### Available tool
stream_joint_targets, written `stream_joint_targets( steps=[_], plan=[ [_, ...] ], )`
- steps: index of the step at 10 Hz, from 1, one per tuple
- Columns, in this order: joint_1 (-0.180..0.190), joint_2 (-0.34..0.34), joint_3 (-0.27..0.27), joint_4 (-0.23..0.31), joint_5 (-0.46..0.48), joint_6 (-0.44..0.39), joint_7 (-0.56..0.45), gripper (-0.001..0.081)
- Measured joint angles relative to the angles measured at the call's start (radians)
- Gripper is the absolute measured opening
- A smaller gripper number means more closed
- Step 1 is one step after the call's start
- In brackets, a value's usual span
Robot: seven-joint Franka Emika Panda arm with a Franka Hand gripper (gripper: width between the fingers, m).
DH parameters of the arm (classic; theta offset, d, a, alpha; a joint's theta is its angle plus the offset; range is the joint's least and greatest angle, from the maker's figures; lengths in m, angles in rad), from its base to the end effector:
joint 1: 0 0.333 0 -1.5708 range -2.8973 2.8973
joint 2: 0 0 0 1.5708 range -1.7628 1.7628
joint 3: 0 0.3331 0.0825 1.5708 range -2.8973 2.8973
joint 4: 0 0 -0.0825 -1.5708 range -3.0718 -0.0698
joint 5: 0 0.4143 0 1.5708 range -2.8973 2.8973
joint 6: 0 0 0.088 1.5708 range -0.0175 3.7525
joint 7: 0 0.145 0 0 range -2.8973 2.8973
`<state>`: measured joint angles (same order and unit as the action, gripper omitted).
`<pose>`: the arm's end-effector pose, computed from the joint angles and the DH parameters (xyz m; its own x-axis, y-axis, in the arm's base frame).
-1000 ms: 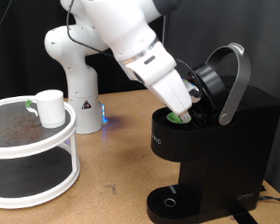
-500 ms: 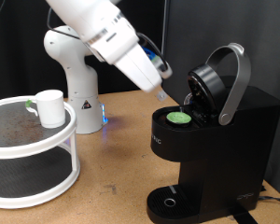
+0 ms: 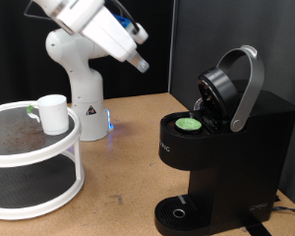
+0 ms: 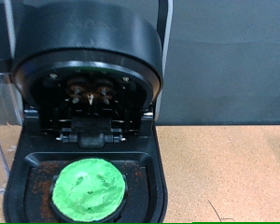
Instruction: Make a cup of coffee with the keurig machine
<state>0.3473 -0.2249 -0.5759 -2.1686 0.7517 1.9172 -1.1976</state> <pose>0.5214 -0.0572 0.4710 0.7024 0.3847 0.5989 0.6845 -0.5958 -0.4201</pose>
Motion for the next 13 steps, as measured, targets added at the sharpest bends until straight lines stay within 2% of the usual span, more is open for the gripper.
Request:
stream_joint_targets(
  steps=[1, 2, 4, 6, 10, 11, 13],
  plan=[
    [-0.007, -0.009, -0.009, 0.011, -0.001, -0.03, 0.0, 0.0807],
    [-0.007, -0.007, -0.007, 0.008, -0.001, -0.026, 0.001, 0.0807],
    [0.002, -0.008, -0.004, 0.008, 0.068, -0.027, 0.001, 0.0807],
    [0.026, -0.01, 0.01, 0.022, 0.145, -0.061, 0.011, 0.0807],
    [0.063, -0.021, 0.122, 0.03, 0.186, 0.078, 0.089, 0.0807],
    [0.066, -0.022, 0.137, 0.031, 0.186, 0.109, 0.106, 0.0807],
    [0.066, -0.019, 0.132, 0.031, 0.199, 0.093, 0.1, 0.0807]
  ],
)
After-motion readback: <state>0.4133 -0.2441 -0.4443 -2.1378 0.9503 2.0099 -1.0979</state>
